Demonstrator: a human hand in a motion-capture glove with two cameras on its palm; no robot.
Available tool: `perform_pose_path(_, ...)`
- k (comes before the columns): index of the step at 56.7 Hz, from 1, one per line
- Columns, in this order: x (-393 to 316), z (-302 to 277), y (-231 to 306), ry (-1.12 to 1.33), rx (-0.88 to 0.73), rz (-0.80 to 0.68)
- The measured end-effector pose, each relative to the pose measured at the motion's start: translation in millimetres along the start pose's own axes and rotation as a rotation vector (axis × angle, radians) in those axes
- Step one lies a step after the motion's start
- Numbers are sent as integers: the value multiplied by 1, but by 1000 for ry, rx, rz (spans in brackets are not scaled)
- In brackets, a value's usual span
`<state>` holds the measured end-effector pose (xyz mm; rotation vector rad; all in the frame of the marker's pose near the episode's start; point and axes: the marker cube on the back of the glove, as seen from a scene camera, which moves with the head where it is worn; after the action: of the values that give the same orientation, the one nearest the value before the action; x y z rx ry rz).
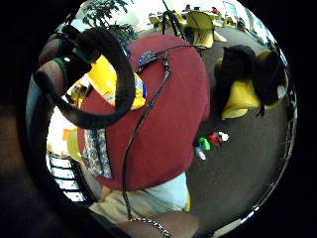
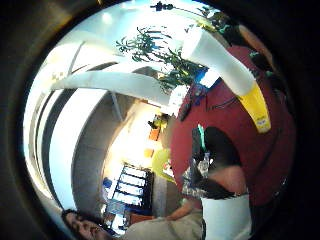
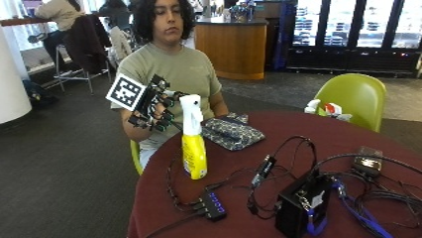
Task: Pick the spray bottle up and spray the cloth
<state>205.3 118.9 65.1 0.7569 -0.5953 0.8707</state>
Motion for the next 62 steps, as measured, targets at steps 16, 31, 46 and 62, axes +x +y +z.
perform_pose_path(16, 1, 40, -47, -242, 124, -23)
perform_pose_path(31, -3, 70, -74, -272, 191, -96)
perform_pose_path(46, -3, 94, -108, -338, 183, -5)
perform_pose_path(62, 4, 98, -124, -305, 143, 136)
